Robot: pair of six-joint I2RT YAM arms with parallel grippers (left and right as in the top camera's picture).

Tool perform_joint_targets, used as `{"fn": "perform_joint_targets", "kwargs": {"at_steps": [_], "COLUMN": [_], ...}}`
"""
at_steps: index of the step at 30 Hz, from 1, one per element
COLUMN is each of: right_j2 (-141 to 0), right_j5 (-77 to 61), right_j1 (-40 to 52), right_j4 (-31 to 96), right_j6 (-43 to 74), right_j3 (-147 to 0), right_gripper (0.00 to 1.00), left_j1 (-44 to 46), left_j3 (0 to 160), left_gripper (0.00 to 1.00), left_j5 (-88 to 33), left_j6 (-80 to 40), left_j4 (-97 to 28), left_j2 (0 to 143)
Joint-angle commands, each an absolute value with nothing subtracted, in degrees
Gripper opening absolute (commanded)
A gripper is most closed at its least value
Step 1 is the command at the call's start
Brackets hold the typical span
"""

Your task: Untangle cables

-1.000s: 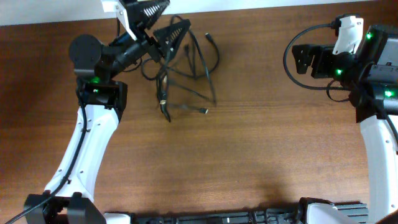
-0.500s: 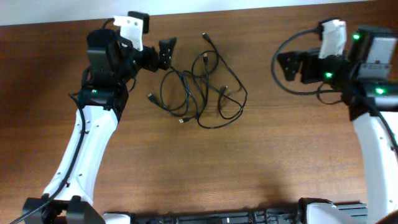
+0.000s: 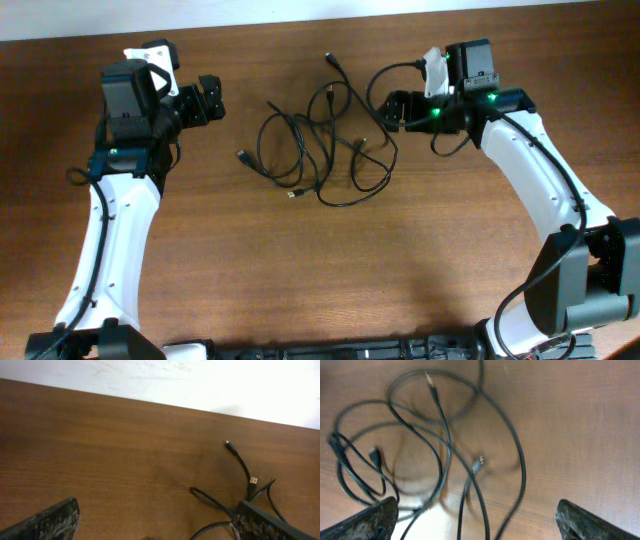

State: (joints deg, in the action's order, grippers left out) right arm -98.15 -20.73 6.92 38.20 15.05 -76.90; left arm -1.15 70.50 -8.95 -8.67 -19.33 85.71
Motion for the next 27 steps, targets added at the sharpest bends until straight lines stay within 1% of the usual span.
{"fn": "perform_joint_targets", "kwargs": {"at_steps": [1,3,5,6,8,12,14,16,17,18,19,21,24,27], "right_j2": [-98.0,-98.1,-98.1,-98.3,-99.0,-102.1,-104.3,-106.3,-106.8,-106.9,-106.9,-106.9,-105.4,-100.5], "right_j5": [-18.8,-19.2,-20.9,-22.5,-22.9,-23.4,-23.4,-22.7,-21.8,-21.6,-21.6,-20.7,-17.0,-14.5], "right_j1": [7.2,7.2,7.2,7.2,7.4,10.5,11.8,11.9,11.9,11.9,11.9,11.9,11.6,11.5], "right_j4": [43.0,43.9,43.0,42.3,42.2,37.5,35.8,34.5,34.2,34.0,33.6,33.0,32.8,33.8], "right_j6": [24.6,29.5,33.4,34.0,35.9,37.1,38.3,38.4,38.4,38.4,38.4,38.4,34.9,31.2], "right_j3": [-75.6,-73.6,-71.8,-70.8,-70.2,-70.0,-70.0,-70.0,-70.0,-70.0,-70.0,-70.0,-72.0,-77.1], "right_gripper": [1.00,1.00,0.92,0.89,0.88,0.83,0.79,0.63,0.44,0.22,0.04,0.04,0.04,0.04], "left_j1": [-1.3,-1.3,-1.3,-1.3,-1.2,-1.2,-1.2,-1.2,-1.2,-1.2,-1.2,-1.2,-1.2,-1.2], "left_j3": [70.7,70.7,70.7,70.7,70.7,70.7,70.7,70.7,70.7,70.7,70.7,70.7,70.7,70.7], "left_gripper": [0.99,0.99,0.99,0.99,0.99,0.99,0.99,0.99,0.99,0.99,0.99,0.99,0.99,0.99], "left_j5": [-9.3,-9.6,-9.6,-9.6,-9.7,-9.7,-9.7,-9.7,-9.7,-9.7,-9.7,-9.7,-10.3,-10.3], "left_j6": [-9.2,-9.2,-9.2,-9.2,-9.2,-9.2,-9.2,-9.2,-9.2,-9.2,-9.2,-9.2,-9.2,-9.2], "left_j4": [-19.2,-19.2,-19.2,-19.2,-19.2,-19.2,-19.3,-19.4,-19.4,-19.4,-19.4,-19.4,-19.4,-19.4], "left_j2": [84.4,84.4,84.4,84.4,84.4,84.4,84.4,84.4,84.4,84.4,84.4,84.4,84.4,84.4]}}
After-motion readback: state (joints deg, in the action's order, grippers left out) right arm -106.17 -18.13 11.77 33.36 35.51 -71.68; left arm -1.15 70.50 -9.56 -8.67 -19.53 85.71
